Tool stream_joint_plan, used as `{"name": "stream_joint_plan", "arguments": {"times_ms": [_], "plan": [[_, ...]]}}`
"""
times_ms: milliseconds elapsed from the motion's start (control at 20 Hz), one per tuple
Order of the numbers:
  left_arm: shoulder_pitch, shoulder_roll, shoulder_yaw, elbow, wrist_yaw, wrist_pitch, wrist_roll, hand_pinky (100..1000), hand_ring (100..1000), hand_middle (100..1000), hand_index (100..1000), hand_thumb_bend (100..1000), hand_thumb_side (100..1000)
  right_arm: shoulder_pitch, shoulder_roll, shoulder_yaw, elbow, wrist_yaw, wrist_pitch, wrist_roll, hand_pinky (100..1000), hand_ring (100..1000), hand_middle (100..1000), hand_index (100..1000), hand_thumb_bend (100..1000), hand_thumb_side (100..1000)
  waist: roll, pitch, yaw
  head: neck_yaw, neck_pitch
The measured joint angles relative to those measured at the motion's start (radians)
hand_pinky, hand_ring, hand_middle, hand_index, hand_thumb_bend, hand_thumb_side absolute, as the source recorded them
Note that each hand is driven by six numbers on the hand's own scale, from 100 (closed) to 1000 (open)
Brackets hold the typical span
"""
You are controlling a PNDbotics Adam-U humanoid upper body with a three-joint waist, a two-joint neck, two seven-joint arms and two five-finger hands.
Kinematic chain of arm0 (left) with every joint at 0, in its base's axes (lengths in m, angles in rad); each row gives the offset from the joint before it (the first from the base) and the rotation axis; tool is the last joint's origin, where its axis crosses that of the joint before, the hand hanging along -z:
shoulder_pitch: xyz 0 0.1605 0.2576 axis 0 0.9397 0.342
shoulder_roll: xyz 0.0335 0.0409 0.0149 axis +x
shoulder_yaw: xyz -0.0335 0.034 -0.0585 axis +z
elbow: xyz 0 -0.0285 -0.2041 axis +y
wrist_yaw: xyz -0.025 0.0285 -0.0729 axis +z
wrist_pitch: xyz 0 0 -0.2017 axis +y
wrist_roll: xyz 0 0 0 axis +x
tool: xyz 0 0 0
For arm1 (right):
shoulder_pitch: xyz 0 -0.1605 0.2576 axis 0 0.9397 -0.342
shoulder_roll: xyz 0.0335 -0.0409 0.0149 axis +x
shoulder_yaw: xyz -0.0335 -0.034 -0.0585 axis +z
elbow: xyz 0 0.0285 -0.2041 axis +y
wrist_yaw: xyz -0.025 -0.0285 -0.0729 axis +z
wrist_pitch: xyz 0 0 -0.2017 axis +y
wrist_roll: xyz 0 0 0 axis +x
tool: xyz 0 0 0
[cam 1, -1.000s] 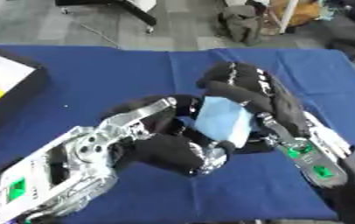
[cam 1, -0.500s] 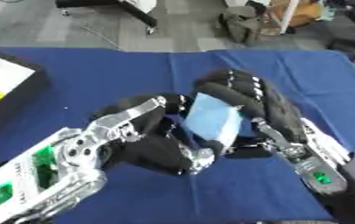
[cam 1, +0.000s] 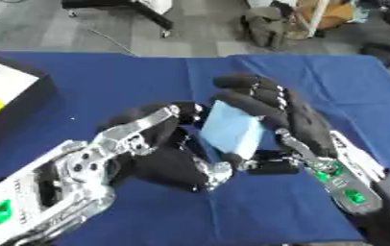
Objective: Pick up the objects with one hand, pass them to the other hand, and then place them into the box on the other side of the table.
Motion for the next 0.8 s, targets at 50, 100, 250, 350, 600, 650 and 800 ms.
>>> {"name": "stream_joint_plan", "arguments": {"times_ms": [50,100,250,350,600,650,800], "plan": [[0.002,0.000,0.002,0.000,-0.002,0.000,0.000,529,508,372,376,100,100,0.000,0.000,0.000,0.000,0.000,0.005,-0.005,830,902,1000,993,223,100,0.000,0.000,0.000,0.001,0.000],[0.003,0.001,0.004,0.000,-0.003,-0.001,0.001,529,508,373,376,100,100,0.001,0.000,0.000,0.000,0.000,0.010,-0.010,827,901,1000,987,220,100,0.000,0.000,0.000,0.002,0.000],[0.007,0.010,0.012,-0.001,-0.007,-0.003,0.003,529,509,374,377,100,100,0.008,0.001,-0.002,0.000,0.000,0.023,-0.031,818,895,1000,982,168,100,0.001,0.000,-0.002,0.004,0.000],[0.013,0.018,0.018,-0.002,-0.011,-0.006,0.006,528,509,374,377,100,100,0.010,0.004,-0.007,0.001,-0.005,0.032,-0.046,812,891,1000,981,131,100,0.002,0.000,-0.004,0.007,0.000],[0.023,0.034,0.024,-0.002,-0.021,-0.009,0.009,527,509,375,378,100,100,0.011,0.017,-0.015,0.001,-0.022,0.046,-0.072,803,885,1000,993,100,100,0.003,0.000,-0.007,0.009,-0.002],[0.025,0.035,0.024,-0.002,-0.024,-0.010,0.010,527,509,374,378,100,100,0.013,0.018,-0.018,0.001,-0.025,0.049,-0.076,802,885,1000,993,100,100,0.003,0.000,-0.007,0.011,-0.004],[0.034,0.039,0.025,-0.002,-0.031,-0.011,0.011,526,510,375,379,100,100,0.014,0.020,-0.023,0.001,-0.030,0.057,-0.084,798,882,1000,991,100,100,0.003,0.000,-0.008,0.013,-0.008]]}}
